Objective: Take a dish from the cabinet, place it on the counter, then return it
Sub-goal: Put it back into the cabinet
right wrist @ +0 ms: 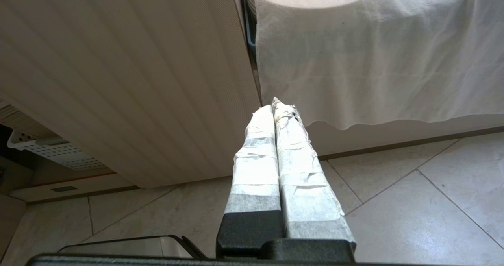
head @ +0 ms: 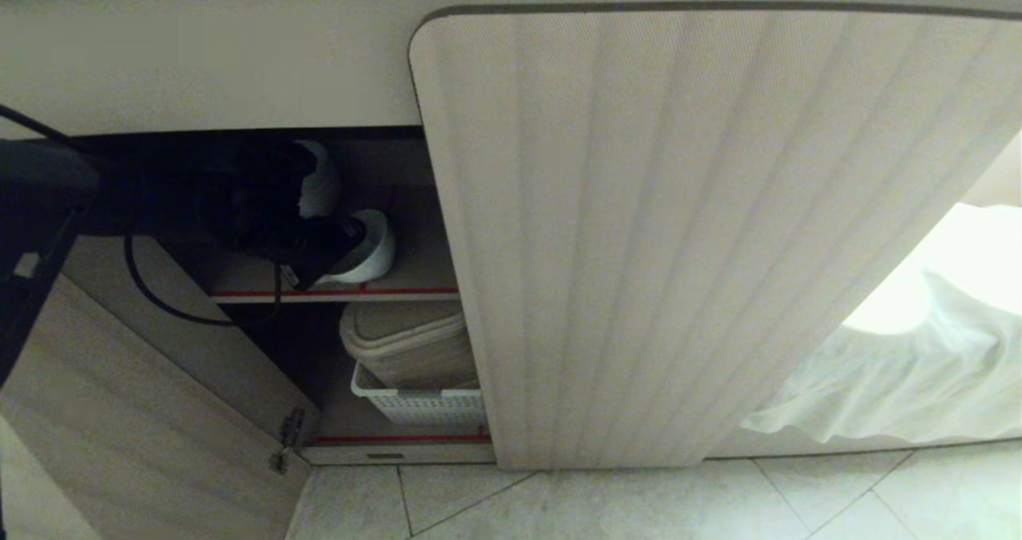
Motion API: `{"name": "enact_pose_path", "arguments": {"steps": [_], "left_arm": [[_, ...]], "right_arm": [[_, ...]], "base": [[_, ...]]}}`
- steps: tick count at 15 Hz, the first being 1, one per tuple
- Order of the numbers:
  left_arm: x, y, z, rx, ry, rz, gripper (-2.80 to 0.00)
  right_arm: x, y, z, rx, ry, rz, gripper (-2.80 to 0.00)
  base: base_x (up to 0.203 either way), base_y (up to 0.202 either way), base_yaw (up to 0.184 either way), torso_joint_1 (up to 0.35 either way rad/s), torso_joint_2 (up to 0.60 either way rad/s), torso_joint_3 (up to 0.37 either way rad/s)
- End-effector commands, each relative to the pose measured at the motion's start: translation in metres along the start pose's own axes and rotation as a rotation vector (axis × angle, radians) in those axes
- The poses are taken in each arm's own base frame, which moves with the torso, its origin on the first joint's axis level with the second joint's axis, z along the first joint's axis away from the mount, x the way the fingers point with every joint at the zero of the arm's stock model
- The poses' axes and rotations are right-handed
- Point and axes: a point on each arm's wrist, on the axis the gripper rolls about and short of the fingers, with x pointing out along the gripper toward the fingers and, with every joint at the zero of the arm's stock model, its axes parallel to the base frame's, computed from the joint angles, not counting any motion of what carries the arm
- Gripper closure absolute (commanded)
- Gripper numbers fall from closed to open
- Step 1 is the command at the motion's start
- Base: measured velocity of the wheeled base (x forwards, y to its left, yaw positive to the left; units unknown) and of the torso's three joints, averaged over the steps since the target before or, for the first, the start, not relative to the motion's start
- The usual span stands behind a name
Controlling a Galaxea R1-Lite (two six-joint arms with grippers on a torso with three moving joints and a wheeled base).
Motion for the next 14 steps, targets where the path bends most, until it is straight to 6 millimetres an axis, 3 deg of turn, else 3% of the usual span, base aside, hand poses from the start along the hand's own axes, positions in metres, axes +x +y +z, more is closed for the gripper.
{"name": "enact_pose_path", "arguments": {"steps": [1, 14], "left_arm": [[0.001, 0.0, 0.0, -0.004, 0.001, 0.0, -2.8], [-0.004, -0.014, -0.001, -0.015, -0.032, -0.018, -2.8]], "right_arm": [[0.0, 0.0, 0.0, 0.001, 0.001, 0.0, 0.0], [0.0, 0.0, 0.0, 0.001, 0.001, 0.0, 0.0]], "base": [[0.0, 0.0, 0.0, 0.0, 0.0, 0.0], [0.0, 0.0, 0.0, 0.0, 0.0, 0.0]]}}
